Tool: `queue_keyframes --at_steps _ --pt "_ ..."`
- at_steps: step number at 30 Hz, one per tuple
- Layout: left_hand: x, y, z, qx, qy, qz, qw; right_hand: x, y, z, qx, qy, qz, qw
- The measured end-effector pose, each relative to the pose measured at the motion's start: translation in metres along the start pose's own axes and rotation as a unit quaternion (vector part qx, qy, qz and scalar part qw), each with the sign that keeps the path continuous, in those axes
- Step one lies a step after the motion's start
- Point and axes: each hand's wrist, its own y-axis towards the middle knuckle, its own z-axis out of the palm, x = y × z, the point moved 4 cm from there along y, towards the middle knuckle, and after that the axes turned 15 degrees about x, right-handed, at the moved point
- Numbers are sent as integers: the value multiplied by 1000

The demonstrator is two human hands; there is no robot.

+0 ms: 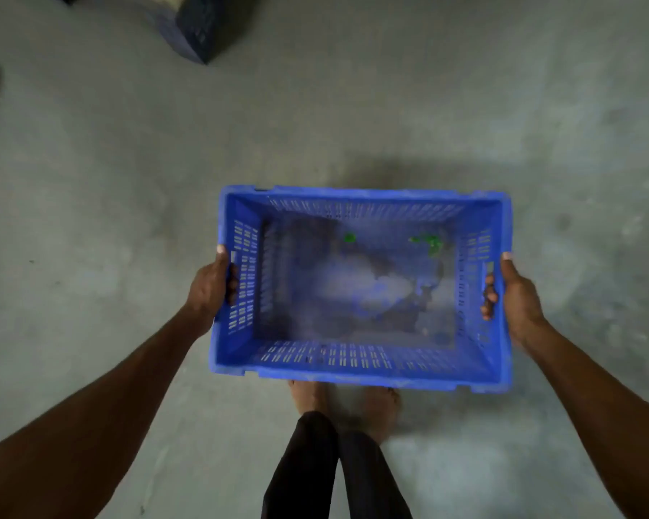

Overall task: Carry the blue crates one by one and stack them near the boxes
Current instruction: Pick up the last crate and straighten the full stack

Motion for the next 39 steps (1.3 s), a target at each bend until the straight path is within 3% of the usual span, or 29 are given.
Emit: queue_keyframes --at_steps 9,13,19,29,39 --pt "-188 -227 -87 67 -177 72 979 216 -215 42 81 -6 -52 995" --pt "-252 -336 -131 28 -166 110 980 290 -310 72 95 -35 -78 992" --pt "-274 -478 -187 -47 -193 157 967 355 -435 122 143 -98 -162 972" --pt "-161 -662 -217 -197 -310 185 912 378 -539 207 238 -244 -218 915" --pt "36 -837 -188 -392 -424 174 798 303 -626 355 397 -397 -234 793"
